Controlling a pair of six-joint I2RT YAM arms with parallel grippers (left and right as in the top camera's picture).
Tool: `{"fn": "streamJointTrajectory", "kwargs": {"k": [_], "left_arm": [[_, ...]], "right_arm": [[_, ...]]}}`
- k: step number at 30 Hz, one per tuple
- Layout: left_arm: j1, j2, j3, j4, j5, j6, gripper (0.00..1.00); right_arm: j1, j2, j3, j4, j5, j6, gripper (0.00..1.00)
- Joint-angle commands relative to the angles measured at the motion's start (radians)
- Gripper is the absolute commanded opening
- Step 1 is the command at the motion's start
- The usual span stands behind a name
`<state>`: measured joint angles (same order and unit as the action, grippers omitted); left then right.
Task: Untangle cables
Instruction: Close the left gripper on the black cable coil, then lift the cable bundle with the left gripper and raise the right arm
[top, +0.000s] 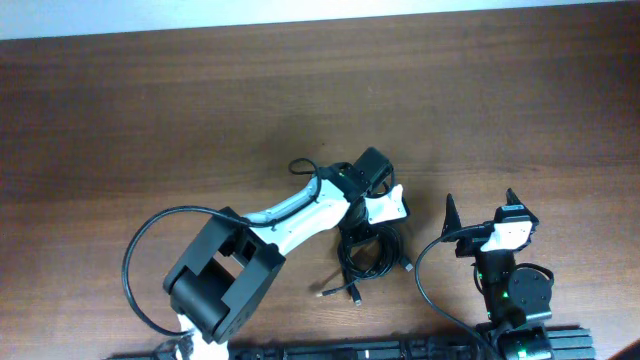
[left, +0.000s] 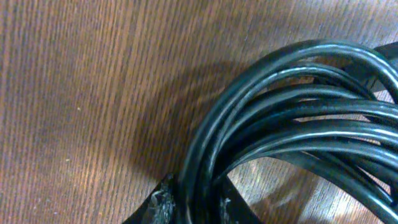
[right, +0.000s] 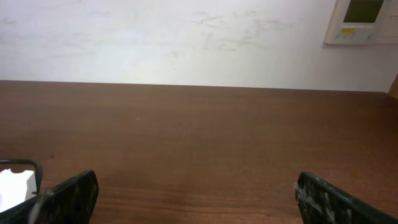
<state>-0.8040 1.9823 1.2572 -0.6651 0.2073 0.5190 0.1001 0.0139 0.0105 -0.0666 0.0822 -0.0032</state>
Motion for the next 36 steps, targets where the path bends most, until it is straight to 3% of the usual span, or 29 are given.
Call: {"fn": "streamJointTrajectory", "kwargs": {"k": [1,12,26,32,36], "left_arm": [[0.002,0.051,0.005,0.002,-0.148,-0.062,0.0],[0.002,-0.119,0.117,0.011,-0.679,-0.245,0.0],[0.002,-0.4,0.117,0.113,-0.694,-0.354,0.0],[0.04,-0.473,0.117,0.13,-0.684,-0.558,0.0],[0.103,-0.507,0.117,0.131,-0.578,-0.676,0.0]], "right_arm": [[0.004,-0.006,-0.005,-0.006,0.02,0.001,0.99],[0.004,-0.006,-0.005,-0.006,0.02,0.001,0.99],[0.004,-0.006,-0.005,-0.001,0.035,0.001,0.99],[0.004,-0.006,-0.005,0.066,-0.008,0.002,0.99],[0.004,-0.006,-0.003,0.175,-0.062,0.037,0.99]]}}
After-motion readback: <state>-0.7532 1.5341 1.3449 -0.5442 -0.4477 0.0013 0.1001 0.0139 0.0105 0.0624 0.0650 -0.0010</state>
